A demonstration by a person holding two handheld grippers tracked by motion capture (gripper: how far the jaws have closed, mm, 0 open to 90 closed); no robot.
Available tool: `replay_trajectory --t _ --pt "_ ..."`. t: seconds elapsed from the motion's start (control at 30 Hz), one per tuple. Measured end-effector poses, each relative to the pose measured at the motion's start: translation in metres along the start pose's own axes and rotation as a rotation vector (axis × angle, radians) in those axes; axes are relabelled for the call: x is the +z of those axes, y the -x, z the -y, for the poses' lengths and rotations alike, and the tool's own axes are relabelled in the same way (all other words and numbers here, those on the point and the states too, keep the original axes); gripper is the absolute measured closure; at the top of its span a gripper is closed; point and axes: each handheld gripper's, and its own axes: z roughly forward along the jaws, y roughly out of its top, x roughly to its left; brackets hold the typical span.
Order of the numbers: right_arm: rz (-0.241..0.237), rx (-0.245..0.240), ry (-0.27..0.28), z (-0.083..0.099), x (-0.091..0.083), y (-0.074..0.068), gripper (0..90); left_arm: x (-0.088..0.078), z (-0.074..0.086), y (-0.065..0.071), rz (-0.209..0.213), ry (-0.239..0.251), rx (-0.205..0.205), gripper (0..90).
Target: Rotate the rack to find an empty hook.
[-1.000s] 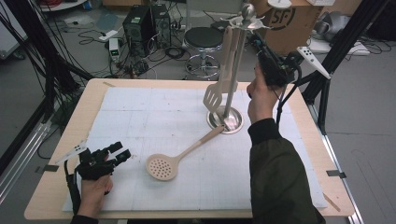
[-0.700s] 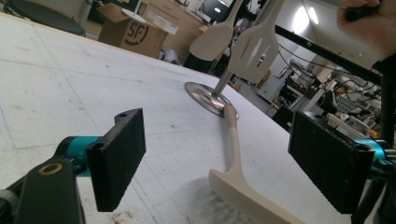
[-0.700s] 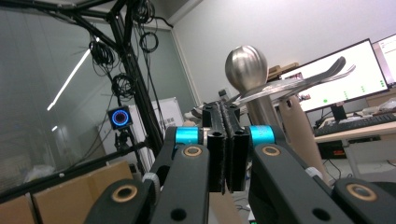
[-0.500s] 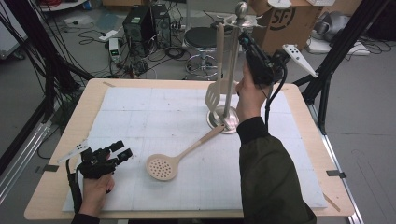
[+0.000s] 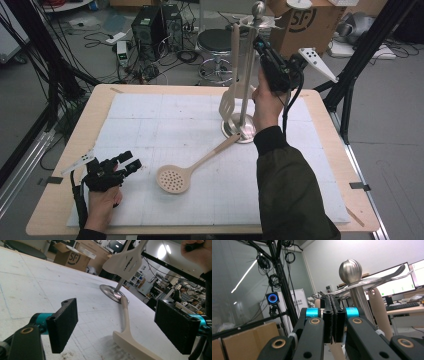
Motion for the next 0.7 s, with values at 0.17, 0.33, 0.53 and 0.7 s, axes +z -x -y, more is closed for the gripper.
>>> replay_trajectory --t 0.17,0.33,0.53,0.7 --pt "0.005 -0.007 -0.022 0.0 -0.003 0.001 89.0 0.0 0.0 -0.001 -0.003 -0.003 0.001 19.6" --pt "0.011 -0.003 -0.033 0.004 -0.012 0.007 88.3 -0.001 0.001 -0.001 -0.006 -0.011 0.007 19.6" --pt "-0.032 0.019 -0.069 0.016 -0.026 0.009 74.9 -0.003 0.001 -0.002 -0.016 -0.009 0.007 19.6" --pt "-0.032 0.025 -0.087 0.019 -0.038 0.01 56.5 -0.001 0.0 0.0 -0.017 -0.009 0.027 19.6"
